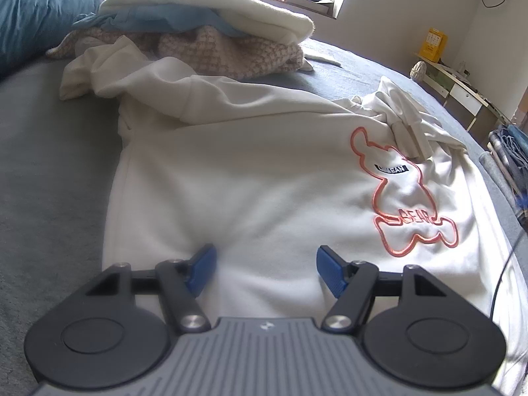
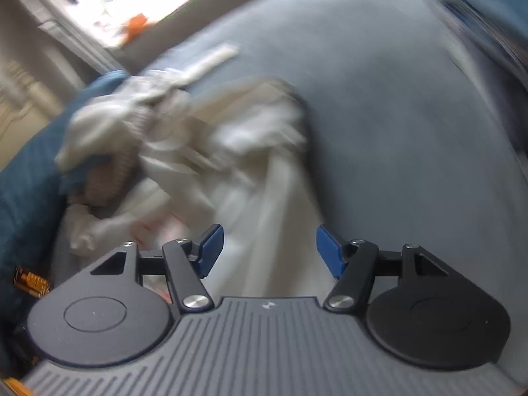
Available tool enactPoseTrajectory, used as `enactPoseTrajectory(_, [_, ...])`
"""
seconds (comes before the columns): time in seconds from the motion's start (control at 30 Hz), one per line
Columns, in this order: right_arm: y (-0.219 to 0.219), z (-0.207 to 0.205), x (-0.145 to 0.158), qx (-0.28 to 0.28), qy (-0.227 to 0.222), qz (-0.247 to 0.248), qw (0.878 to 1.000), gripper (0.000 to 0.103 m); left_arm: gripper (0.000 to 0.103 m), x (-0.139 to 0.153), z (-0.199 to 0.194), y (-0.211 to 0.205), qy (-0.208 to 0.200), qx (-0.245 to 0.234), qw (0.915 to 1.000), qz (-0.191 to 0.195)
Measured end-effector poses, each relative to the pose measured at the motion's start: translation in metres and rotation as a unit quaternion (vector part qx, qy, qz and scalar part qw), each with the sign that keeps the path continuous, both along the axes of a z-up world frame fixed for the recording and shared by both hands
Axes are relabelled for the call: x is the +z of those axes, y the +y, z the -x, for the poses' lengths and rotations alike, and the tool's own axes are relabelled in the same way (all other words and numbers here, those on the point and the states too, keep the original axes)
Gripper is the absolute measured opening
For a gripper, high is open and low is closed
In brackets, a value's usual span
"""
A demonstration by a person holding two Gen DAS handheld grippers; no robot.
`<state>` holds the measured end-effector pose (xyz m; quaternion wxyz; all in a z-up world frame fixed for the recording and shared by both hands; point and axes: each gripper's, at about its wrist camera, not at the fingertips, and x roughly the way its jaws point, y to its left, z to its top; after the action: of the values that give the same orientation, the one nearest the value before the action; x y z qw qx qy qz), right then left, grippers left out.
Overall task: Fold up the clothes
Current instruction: 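Grasp the sweatshirt side edge with the right gripper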
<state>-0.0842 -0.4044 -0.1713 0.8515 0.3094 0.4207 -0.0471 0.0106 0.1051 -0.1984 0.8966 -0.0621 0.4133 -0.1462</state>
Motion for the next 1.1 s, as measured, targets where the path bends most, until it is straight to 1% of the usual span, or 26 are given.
enactPoseTrajectory(0.03, [-0.003, 0.016, -0.009, -0.011, 0.011, -0.006, 1.000, 0.058, 0.069, 0.000, 0.000, 0.000, 0.000, 0.000, 1.0000, 0.000])
enactPoseTrajectory(0.07, [-0.003, 0.031, -0.016, -0.016, 0.019, -0.007, 1.000, 0.055, 0.069, 0.000, 0.000, 0.001, 0.000, 0.000, 1.0000, 0.000])
enactPoseTrajectory(0.13, [0.002, 0.053, -0.025, -0.015, 0.037, -0.009, 0.999, 0.050, 0.069, 0.000, 0.000, 0.000, -0.001, -0.002, 1.0000, -0.004])
enactPoseTrajectory(0.2, [0.009, 0.069, -0.032, -0.003, 0.062, -0.008, 0.998, 0.042, 0.069, 0.000, 0.000, -0.002, -0.001, -0.001, 1.0000, -0.008])
enactPoseTrajectory(0.27, [0.016, 0.081, -0.040, 0.015, 0.090, -0.005, 0.996, 0.039, 0.069, 0.000, 0.000, -0.003, -0.002, 0.000, 0.9999, -0.012])
enactPoseTrajectory(0.3, [0.020, 0.085, -0.044, 0.024, 0.106, 0.000, 0.994, 0.036, 0.069, -0.001, 0.000, -0.003, -0.003, 0.000, 0.9999, -0.013])
enactPoseTrajectory(0.37, [0.024, 0.096, -0.051, 0.038, 0.127, 0.003, 0.991, 0.032, 0.069, -0.001, 0.001, -0.004, -0.004, 0.001, 0.9999, -0.015])
enactPoseTrajectory(0.43, [0.028, 0.102, -0.057, 0.047, 0.137, -0.004, 0.989, 0.024, 0.069, -0.001, 0.002, -0.004, -0.006, 0.000, 0.9998, -0.017])
enactPoseTrajectory(0.47, [0.030, 0.104, -0.059, 0.055, 0.138, -0.007, 0.989, 0.018, 0.069, -0.002, 0.002, -0.005, -0.007, 0.000, 0.9998, -0.018])
enactPoseTrajectory(0.5, [0.033, 0.106, -0.060, 0.064, 0.139, -0.008, 0.988, 0.009, 0.069, -0.002, 0.003, -0.005, -0.008, 0.000, 0.9998, -0.020])
enactPoseTrajectory(0.57, [0.039, 0.109, -0.057, 0.071, 0.142, 0.000, 0.987, 0.004, 0.069, -0.001, 0.003, -0.006, -0.008, 0.000, 0.9997, -0.022])
enactPoseTrajectory(0.73, [0.039, 0.122, -0.034, 0.060, 0.161, 0.029, 0.985, 0.002, 0.069, 0.000, 0.003, -0.003, -0.002, 0.007, 0.9999, -0.013])
enactPoseTrajectory(0.8, [0.035, 0.130, -0.032, 0.049, 0.169, 0.034, 0.984, 0.002, 0.069, 0.000, 0.003, -0.002, -0.002, 0.007, 0.9999, -0.013])
enactPoseTrajectory(0.87, [0.033, 0.135, -0.040, 0.034, 0.181, 0.027, 0.983, 0.002, 0.069, 0.000, 0.003, -0.003, -0.002, 0.006, 0.9998, -0.017])
enactPoseTrajectory(0.97, [0.037, 0.130, -0.058, 0.032, 0.201, 0.031, 0.979, 0.003, 0.069, 0.001, 0.001, -0.002, 0.001, 0.006, 0.9998, -0.018])
enactPoseTrajectory(1.07, [0.036, 0.126, -0.059, 0.032, 0.200, 0.025, 0.979, 0.004, 0.069, 0.003, 0.002, 0.001, 0.002, 0.009, 0.9999, -0.011])
enactPoseTrajectory(1.1, [0.034, 0.127, -0.056, 0.030, 0.193, 0.021, 0.981, 0.009, 0.069, 0.003, 0.002, 0.002, 0.003, 0.011, 0.9999, -0.009])
